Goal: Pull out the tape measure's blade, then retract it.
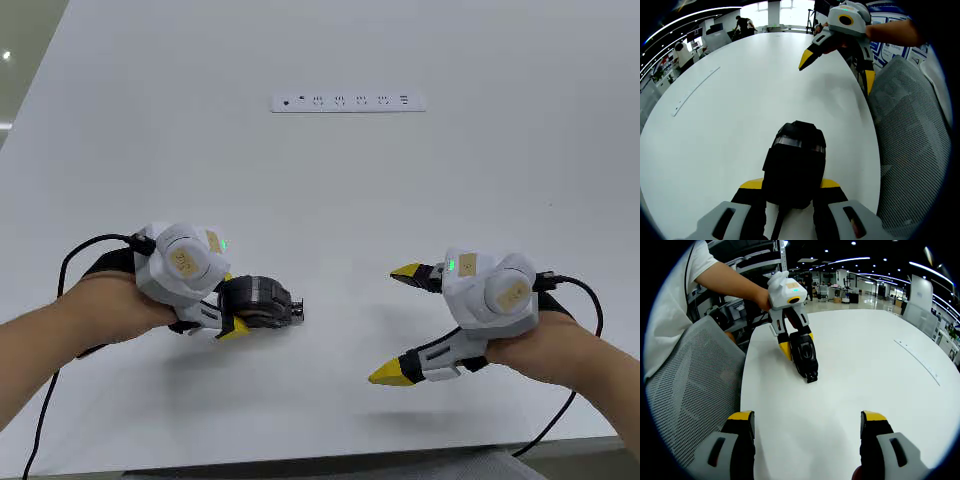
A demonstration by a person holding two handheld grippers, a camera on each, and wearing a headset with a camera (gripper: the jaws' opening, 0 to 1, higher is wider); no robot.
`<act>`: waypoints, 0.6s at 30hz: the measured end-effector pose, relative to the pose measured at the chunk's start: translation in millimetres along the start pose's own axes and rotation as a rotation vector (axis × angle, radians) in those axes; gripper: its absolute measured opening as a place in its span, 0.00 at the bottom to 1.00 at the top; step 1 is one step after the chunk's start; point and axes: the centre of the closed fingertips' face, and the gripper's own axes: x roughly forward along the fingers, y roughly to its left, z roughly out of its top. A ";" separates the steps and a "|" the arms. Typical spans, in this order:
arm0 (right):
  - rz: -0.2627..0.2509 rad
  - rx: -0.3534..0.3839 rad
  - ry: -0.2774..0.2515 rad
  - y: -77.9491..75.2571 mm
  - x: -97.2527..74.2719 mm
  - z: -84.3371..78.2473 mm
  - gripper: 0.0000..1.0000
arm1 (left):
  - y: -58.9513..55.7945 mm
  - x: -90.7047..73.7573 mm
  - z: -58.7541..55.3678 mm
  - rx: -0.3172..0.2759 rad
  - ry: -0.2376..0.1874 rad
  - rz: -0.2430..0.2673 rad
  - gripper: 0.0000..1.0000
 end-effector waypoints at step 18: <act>0.007 -0.013 -0.014 -4.1 13.2 8.8 0.75 | -0.2 0.5 0.1 0.014 0.018 -0.003 0.33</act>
